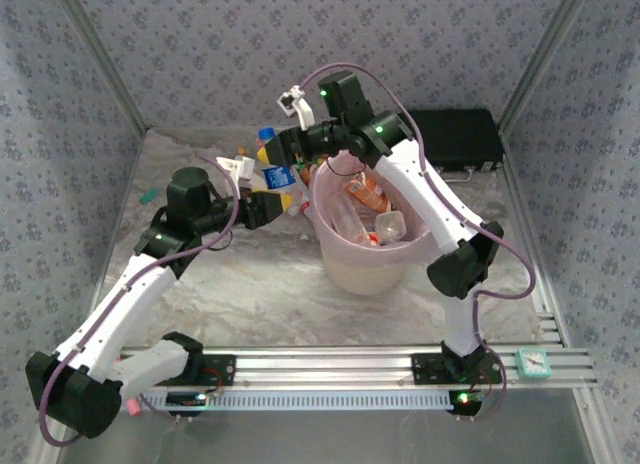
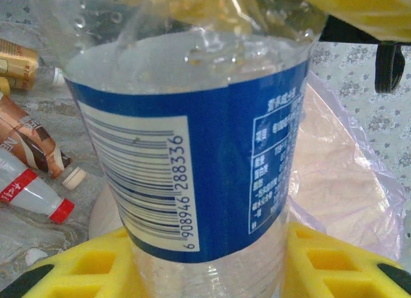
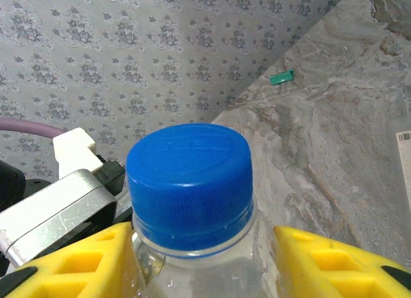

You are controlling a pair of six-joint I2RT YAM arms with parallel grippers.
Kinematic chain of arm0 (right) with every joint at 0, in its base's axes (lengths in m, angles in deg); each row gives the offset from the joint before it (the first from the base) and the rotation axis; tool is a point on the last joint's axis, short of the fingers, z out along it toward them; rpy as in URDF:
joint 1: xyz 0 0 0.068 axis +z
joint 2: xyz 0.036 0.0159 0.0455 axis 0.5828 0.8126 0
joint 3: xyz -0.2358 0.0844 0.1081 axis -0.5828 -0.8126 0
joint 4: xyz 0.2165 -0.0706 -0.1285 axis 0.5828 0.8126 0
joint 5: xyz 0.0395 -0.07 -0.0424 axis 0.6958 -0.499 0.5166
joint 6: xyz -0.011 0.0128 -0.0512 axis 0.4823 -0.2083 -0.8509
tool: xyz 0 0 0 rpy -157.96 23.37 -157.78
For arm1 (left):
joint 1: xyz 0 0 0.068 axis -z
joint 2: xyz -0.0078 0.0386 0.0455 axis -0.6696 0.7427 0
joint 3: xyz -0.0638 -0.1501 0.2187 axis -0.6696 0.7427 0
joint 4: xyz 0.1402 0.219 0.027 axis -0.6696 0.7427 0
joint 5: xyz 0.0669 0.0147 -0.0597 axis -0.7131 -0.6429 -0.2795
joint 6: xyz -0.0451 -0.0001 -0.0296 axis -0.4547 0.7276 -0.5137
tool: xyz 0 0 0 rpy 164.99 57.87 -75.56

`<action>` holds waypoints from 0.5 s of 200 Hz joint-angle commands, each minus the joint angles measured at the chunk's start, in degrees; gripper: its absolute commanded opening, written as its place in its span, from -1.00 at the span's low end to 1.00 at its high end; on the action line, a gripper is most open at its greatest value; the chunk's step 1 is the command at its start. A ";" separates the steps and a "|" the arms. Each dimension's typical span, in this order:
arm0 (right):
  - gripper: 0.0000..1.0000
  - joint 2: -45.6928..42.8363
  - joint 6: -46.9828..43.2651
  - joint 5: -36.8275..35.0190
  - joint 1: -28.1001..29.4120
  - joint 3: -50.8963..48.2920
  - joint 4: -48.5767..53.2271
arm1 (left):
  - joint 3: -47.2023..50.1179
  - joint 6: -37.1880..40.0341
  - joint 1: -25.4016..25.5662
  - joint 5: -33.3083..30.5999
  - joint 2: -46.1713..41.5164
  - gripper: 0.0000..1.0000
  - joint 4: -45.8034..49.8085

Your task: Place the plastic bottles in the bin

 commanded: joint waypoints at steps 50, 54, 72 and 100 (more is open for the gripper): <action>-0.23 -5.79 -2.36 -4.81 -5.99 9.13 4.91 | 0.65 -2.43 0.43 2.58 -0.52 0.84 -5.25; -0.23 -6.64 -2.62 -5.45 -6.41 8.66 5.01 | 0.86 -2.84 0.60 2.75 -0.29 0.84 -5.82; -0.24 -11.67 -3.40 -8.34 -8.78 4.08 4.36 | 1.15 -4.35 2.20 3.29 1.04 0.85 -8.22; -0.27 -20.20 -3.88 -14.33 -11.86 -8.37 1.06 | 0.36 -5.99 5.41 1.70 4.15 0.77 -9.64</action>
